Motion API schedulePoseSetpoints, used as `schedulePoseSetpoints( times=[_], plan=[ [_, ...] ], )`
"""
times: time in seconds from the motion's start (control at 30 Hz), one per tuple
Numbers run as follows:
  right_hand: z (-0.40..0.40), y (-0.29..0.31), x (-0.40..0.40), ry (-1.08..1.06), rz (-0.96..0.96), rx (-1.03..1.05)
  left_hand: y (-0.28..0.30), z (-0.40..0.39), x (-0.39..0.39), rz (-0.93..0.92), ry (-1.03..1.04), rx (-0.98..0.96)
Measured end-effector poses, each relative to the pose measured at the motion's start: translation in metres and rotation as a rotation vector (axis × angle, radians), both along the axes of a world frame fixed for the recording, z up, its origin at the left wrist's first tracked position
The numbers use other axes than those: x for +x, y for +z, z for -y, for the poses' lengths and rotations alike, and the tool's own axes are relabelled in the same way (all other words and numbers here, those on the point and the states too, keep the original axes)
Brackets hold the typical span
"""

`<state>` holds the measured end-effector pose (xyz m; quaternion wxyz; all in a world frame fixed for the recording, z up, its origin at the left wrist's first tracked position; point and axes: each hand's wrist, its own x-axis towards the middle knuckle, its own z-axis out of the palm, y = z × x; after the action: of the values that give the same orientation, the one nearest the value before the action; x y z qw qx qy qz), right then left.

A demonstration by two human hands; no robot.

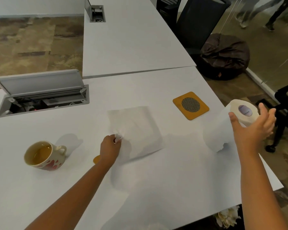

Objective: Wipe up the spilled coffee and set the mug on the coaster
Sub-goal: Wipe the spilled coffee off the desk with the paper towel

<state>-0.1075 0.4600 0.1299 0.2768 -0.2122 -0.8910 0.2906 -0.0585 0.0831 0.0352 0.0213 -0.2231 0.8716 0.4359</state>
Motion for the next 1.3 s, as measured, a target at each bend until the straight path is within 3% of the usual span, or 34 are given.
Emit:
schedulePoseSetpoints(
  times=[0.27, 0.53, 0.77, 1.0, 1.3],
  plan=[
    [0.031, 0.008, 0.006, 0.040, -0.224, 0.059, -0.029, 0.036, 0.026, 0.146, 0.136, 0.028],
    [0.089, -0.019, 0.019, 0.308, -0.133, 0.013, -0.049, 0.072, 0.053, 0.214, 0.207, -0.027],
    [0.163, -0.068, 0.036, 0.668, 0.166, -0.101, -0.057, 0.091, 0.086, 0.087, 0.188, -0.214],
    [0.227, -0.125, 0.037, 1.002, 0.519, 0.109, -0.069, 0.105, 0.108, 0.084, -0.171, -0.481],
    [0.289, -0.154, 0.023, 1.184, 0.717, 0.386, -0.083, 0.108, 0.119, 0.130, -0.207, -0.502]
  ],
)
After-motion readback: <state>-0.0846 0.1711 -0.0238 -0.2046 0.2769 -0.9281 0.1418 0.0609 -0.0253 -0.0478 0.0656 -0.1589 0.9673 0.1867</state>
